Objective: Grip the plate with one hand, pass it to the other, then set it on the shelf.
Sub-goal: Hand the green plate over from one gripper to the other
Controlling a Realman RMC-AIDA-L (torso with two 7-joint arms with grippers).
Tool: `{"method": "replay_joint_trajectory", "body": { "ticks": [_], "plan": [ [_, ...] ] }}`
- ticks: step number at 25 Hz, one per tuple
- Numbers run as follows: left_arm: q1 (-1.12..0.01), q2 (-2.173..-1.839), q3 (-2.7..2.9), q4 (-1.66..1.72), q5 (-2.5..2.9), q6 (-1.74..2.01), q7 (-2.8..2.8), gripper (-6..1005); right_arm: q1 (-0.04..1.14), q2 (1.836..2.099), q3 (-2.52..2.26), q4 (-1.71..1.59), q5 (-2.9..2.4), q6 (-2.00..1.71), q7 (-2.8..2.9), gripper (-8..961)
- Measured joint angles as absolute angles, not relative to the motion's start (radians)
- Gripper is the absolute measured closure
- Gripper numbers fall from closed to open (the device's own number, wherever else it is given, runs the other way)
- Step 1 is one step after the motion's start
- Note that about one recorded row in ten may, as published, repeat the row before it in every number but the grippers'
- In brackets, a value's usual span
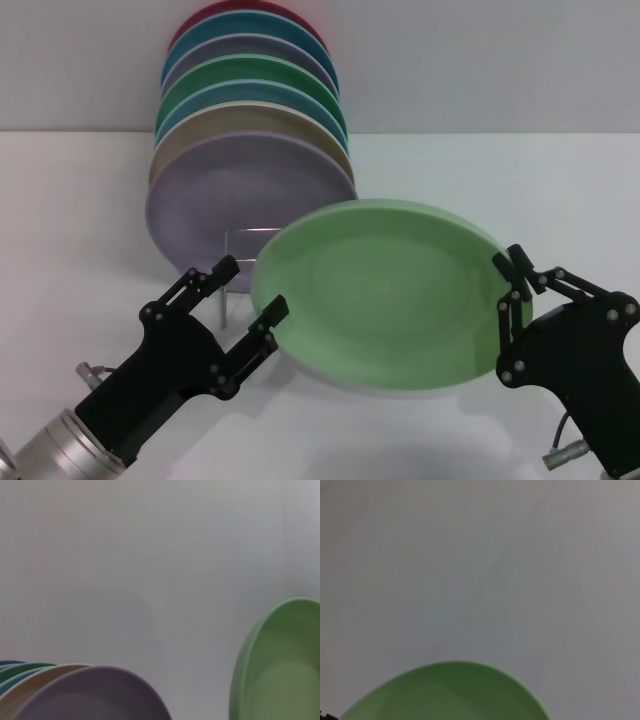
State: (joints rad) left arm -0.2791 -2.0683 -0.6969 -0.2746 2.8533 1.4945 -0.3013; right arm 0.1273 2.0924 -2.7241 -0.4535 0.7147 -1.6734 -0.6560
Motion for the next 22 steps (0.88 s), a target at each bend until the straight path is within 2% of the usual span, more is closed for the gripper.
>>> {"method": "replay_joint_trajectory", "body": {
  "ticks": [5, 7, 18, 22],
  "plan": [
    [-0.289, -2.068, -0.697, -0.275, 2.853, 1.482, -0.301, 282, 0.128, 2.092, -2.732, -0.452, 0.715, -1.674, -0.655, 932],
    [-0.29, -2.068, -0.697, -0.275, 2.853, 1.482, -0.302, 416, 0.129, 2.092, -2.732, -0.452, 0.715, -1.674, -0.655, 932],
    [-0.29, -2.068, -0.698, -0.275, 2.853, 1.482, -0.302, 431, 0.129, 2.092, -2.732, -0.451, 0.715, -1.674, -0.659, 932],
    [-0.29, -2.068, -0.701, -0.275, 2.853, 1.482, -0.302, 542, 0.129, 2.092, -2.732, -0.451, 0.716, -1.674, -0.66, 932]
  ]
}}
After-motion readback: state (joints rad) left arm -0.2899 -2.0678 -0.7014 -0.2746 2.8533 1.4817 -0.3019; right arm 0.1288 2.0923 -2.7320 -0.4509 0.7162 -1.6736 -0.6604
